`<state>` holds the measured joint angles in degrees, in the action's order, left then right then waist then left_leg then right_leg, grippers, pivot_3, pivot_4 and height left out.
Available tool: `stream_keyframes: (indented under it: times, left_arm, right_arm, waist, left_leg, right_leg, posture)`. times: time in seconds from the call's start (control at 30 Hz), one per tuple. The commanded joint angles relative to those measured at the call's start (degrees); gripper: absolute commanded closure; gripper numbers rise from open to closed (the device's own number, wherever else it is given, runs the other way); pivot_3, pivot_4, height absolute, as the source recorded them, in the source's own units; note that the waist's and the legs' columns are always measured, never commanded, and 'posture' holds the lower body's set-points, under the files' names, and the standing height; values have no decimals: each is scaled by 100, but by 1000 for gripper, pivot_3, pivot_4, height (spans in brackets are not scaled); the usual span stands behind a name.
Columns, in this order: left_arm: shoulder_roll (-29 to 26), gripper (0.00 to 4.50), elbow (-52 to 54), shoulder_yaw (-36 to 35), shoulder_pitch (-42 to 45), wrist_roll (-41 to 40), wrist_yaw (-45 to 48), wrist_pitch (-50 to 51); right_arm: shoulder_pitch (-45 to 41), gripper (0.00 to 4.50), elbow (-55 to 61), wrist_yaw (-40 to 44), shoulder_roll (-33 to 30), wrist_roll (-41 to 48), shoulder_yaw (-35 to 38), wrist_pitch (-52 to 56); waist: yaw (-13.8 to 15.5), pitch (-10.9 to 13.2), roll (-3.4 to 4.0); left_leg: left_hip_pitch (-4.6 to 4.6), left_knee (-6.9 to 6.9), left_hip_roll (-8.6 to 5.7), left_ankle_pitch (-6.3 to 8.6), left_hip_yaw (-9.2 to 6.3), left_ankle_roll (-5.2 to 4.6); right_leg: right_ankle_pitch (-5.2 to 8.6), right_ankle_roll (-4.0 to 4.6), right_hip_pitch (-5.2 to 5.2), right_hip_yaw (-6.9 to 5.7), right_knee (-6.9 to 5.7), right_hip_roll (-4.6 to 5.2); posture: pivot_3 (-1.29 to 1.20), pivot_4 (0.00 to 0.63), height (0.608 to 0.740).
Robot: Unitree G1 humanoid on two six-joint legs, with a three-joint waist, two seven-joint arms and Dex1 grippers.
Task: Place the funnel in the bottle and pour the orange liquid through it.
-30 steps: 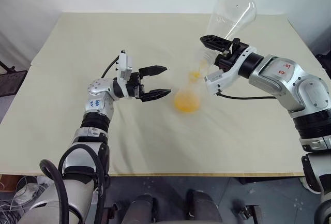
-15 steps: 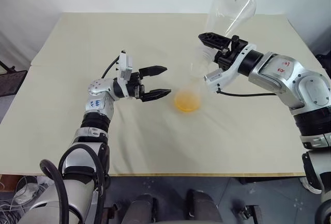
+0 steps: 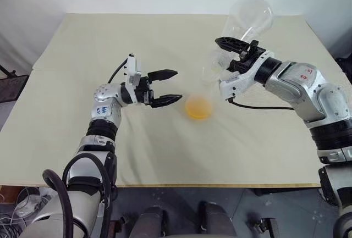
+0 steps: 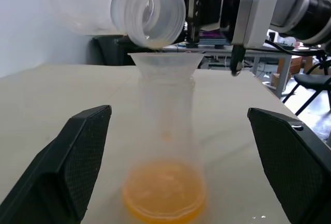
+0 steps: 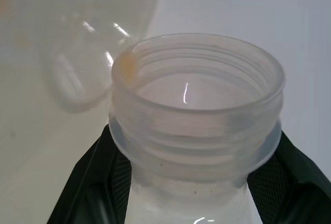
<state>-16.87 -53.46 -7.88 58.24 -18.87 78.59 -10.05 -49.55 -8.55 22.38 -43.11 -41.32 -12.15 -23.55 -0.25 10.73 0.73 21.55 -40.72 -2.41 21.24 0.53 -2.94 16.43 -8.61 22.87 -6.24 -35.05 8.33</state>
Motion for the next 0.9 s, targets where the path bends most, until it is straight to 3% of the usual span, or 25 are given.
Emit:
stream_keyframes:
  times: [0.03,0.2,0.37,0.6,0.9]
  left_arm:
    - [-40,0,-138,41,196,183,-299,-210]
    - [-77,0,-284,55,217,409,-701,-417]
    - [-98,0,-250,80,149,542,-1027,-422]
    - [-224,0,158,179,-162,607,-1196,-227]
    - [-441,0,813,219,-466,532,-1291,96]
  right_arm:
    - [104,1949,619,356,236,863,638,890]
    - [329,1949,1366,754,878,2208,1653,2998]
    - [350,1949,1517,588,1129,3163,2561,4185]
    - [598,1949,343,454,1059,4530,3850,4391]
    - [877,1949,-1270,480,795,5201,4220,3633]
  waist:
    - [5,0,0]
    - [20,0,-1]
    - [28,0,-1]
    - [8,0,0]
    - [-6,0,1]
  left_leg:
    - [0,-1,1,0,-3,0]
    - [1,-4,-2,0,-10,0]
    - [1,-7,-6,0,-16,0]
    - [-1,-4,-6,0,-11,0]
    - [-6,1,-5,0,-4,0]
  right_leg:
    - [0,0,0,-4,-2,0]
    - [0,0,-1,-7,-6,2]
    - [0,0,-2,-6,-10,4]
    - [0,0,-2,-5,-11,5]
    - [0,0,-2,-3,-11,7]
  posture:
    - [0,150,740]
    - [0,150,740]
    - [0,150,740]
    - [0,150,740]
    - [0,150,740]
